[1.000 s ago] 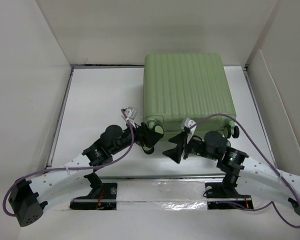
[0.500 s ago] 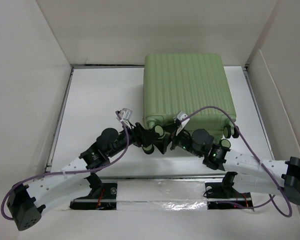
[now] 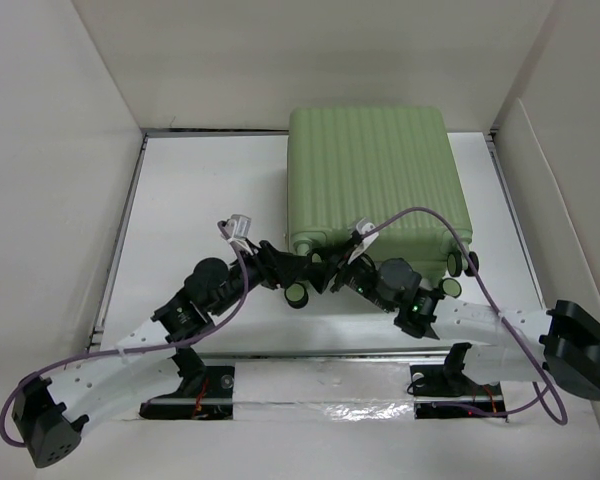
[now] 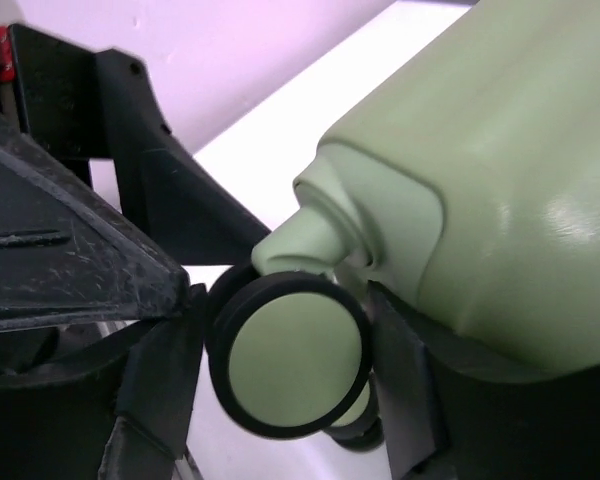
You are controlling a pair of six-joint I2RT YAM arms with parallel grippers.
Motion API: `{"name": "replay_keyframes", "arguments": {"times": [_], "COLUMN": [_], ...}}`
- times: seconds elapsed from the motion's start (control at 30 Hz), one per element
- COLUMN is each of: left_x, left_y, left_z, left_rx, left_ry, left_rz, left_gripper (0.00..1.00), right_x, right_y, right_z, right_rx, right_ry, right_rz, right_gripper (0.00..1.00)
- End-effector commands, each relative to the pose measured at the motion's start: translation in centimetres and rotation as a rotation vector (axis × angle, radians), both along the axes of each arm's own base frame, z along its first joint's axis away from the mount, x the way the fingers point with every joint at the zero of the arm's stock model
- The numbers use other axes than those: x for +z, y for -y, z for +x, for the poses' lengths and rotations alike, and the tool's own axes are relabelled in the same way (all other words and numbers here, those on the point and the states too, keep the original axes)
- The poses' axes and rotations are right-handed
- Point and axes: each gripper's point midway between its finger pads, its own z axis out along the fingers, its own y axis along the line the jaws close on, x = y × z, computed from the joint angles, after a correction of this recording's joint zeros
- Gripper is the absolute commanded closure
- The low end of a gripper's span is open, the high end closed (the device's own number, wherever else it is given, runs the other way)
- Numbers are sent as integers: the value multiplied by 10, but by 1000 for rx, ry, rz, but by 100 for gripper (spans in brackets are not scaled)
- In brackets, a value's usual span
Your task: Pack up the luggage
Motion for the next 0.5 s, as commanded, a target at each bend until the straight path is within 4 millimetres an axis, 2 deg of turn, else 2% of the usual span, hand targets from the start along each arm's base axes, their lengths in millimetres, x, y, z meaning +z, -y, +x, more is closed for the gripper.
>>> {"name": "replay_keyframes", "arguments": {"times": [0.0,0.17,0.2,0.23,0.27,0.33,0.37,0.4,0.47], "left_x": [44,39,28,23,20,-6,-13,-33,-50], "left_y": [4,-7,-13,-20,-25,-38,-44,-52,-56], "left_z": [-13,-10,-5,0,1,7,7,7,7], "left_rx": [-63,-11,30,75,96,162,188,220,237], "left_ry": [107,100,74,67,68,20,5,-31,-51], "left_rz": [-117,-83,-49,-30,-13,70,82,113,135], "left_gripper": [39,41,42,43,47,55,62,67,71], "right_x": [64,63,66,69,63,72,64,67,72], "right_y": [13,9,10,10,9,11,11,11,12], "right_z": [16,17,16,15,14,13,14,15,17], "right_rx": [-111,-105,-98,-95,-89,-88,-88,-91,-98], "right_ry": [75,72,77,83,83,94,91,100,106], "right_rz": [258,237,234,229,190,176,110,54,13], "right_gripper": [48,65,70,70,70,71,71,71,71]}}
